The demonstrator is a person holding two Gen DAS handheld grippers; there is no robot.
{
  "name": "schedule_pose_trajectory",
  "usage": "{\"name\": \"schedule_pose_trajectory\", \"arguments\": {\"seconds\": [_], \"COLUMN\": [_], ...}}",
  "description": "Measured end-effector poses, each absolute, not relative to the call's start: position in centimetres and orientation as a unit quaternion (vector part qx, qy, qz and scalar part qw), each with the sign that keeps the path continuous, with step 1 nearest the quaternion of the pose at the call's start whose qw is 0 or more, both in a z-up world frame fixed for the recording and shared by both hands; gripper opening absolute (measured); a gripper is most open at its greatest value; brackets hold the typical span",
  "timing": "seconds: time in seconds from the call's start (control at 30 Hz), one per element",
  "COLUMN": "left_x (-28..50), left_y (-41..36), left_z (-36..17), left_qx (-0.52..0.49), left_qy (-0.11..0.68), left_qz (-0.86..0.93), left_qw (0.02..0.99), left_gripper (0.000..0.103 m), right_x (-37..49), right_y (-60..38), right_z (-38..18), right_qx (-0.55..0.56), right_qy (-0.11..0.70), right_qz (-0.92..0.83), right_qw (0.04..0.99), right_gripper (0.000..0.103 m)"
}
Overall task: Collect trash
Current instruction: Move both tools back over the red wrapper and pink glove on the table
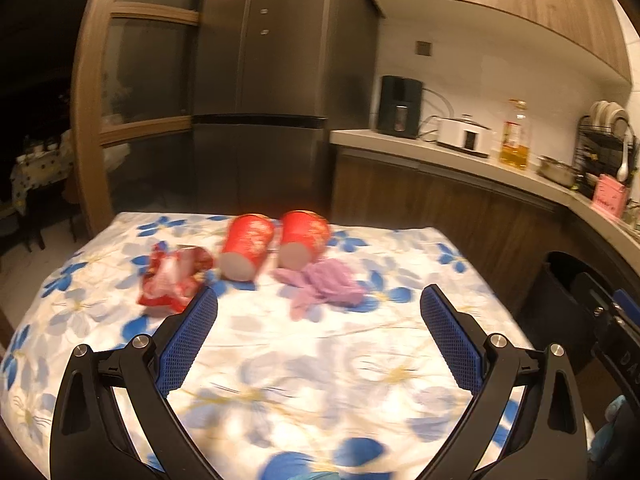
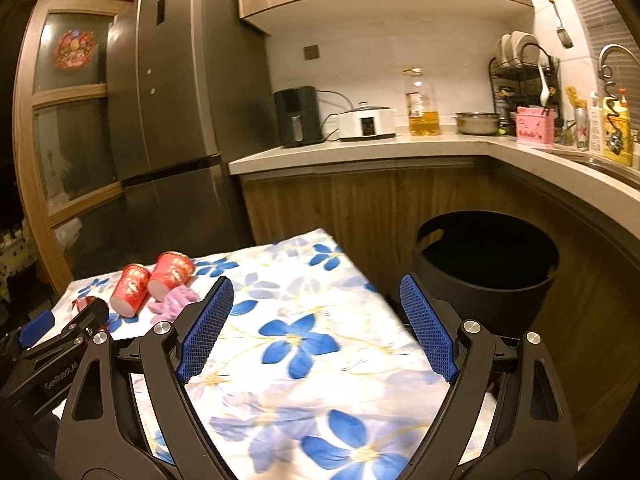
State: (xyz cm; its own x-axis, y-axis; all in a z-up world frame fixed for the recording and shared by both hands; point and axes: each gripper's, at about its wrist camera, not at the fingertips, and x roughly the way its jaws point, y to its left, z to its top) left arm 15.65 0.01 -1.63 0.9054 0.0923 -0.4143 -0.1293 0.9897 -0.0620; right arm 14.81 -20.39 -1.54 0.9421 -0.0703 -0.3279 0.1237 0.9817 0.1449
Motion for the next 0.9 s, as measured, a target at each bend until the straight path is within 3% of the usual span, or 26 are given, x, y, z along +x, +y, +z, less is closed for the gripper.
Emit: {"name": "schedule_pose_trajectory", "arguments": {"seconds": [0.73,0.9], "left_x": [23.0,25.0], "left_y": [14.8,15.7], "left_z": [-5.6,-6.6], "left_qx": [-0.126,-0.139], "left_qy": [0.271,0.302], "left_qz": [0.171,0.175], "left_qw": [0.939,0.927], "left_gripper": [0.097,0.085], "right_x": [21.3,22.7], "right_y": [-10.5,-9.3], "right_z": [-4.7,-4.9], "right_qx": [0.056,0.06], "right_qy": [0.192,0.196], "right_qz": [0.027,0.036], "right_qw": [0.98,0.978], "right_gripper": [0.084,0.084]}}
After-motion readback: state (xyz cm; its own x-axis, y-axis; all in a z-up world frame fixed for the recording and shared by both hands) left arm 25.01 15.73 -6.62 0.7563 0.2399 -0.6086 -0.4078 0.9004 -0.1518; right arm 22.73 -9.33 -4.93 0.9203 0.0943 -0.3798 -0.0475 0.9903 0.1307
